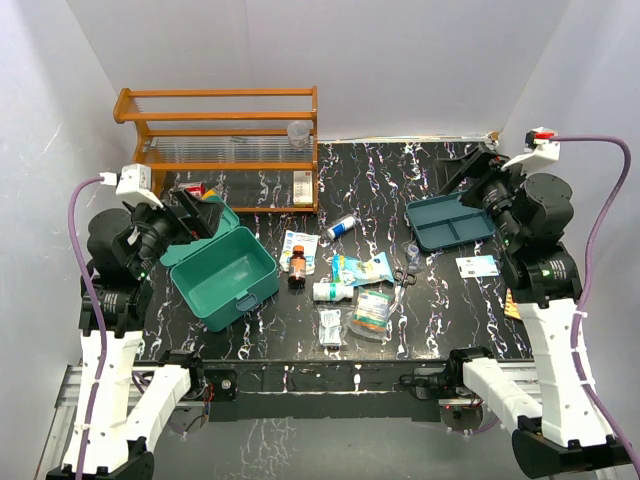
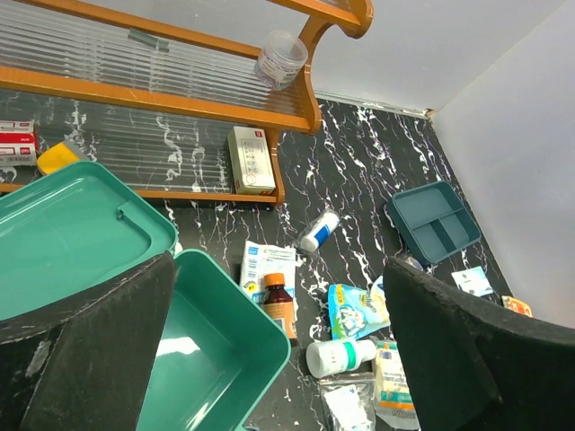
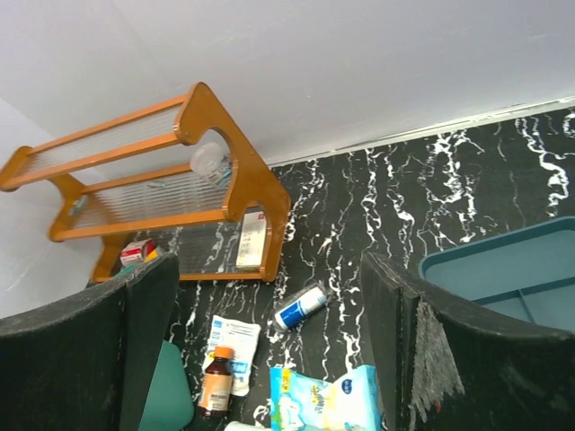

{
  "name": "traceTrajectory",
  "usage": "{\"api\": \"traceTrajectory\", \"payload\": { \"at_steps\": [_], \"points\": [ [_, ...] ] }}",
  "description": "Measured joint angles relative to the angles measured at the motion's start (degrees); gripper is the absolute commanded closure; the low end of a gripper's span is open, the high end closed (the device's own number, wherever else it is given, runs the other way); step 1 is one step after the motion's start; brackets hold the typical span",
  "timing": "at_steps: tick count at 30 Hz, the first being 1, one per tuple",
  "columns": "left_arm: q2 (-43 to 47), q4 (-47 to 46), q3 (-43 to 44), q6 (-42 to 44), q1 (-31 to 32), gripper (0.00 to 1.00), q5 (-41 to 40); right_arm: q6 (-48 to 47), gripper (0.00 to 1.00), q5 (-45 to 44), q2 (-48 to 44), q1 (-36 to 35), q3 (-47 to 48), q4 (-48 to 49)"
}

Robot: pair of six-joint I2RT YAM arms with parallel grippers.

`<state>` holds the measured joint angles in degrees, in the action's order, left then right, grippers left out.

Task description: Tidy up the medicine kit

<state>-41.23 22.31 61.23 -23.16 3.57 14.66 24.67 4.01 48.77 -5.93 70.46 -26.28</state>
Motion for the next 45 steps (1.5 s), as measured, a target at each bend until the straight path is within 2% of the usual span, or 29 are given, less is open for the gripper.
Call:
{"api": "traceTrajectory", "payload": {
  "at_steps": [6,14,23,28,33,39,42,45],
  "points": [
    [-0.6,0.0,0.0,0.0,-0.1,0.01,2.3,3.1,0.16,3.7,1.9,0.5,-0.4,2.8],
    [-2.1,-2.3,-0.9,0.9,-0.1,0.01,7.7,5.3,0.14,10.5,3.9,0.5,-5.4,6.9],
    [-8.6,-10.1,-8.9,0.8,2.3,0.04,24.9,5.5,0.24,19.3,9.6,0.4,-11.1,10.3],
    [-11.1,-15.2,-12.8,-3.1,6.8,0.12,27.5,5.7,0.28,21.7,14.5,-1.8,-12.9,10.3],
    [-16.4,-16.9,-12.1,-5.3,17.0,0.23,20.4,7.1,0.32,21.7,18.3,-4.3,-15.3,10.5],
    [-30.4,-10.0,-1.4,-7.3,30.1,0.29,-1.4,10.6,0.38,18.9,22.0,-5.9,-17.6,11.4],
    [-36.0,-5.8,2.7,-9.2,33.7,0.31,-11.7,13.0,0.40,17.0,23.0,-6.0,-19.0,11.4],
    [-40.2,-1.6,4.9,-12.1,34.9,0.31,-18.6,14.5,0.42,15.8,23.6,-6.0,-20.1,11.3]
  ]
}}
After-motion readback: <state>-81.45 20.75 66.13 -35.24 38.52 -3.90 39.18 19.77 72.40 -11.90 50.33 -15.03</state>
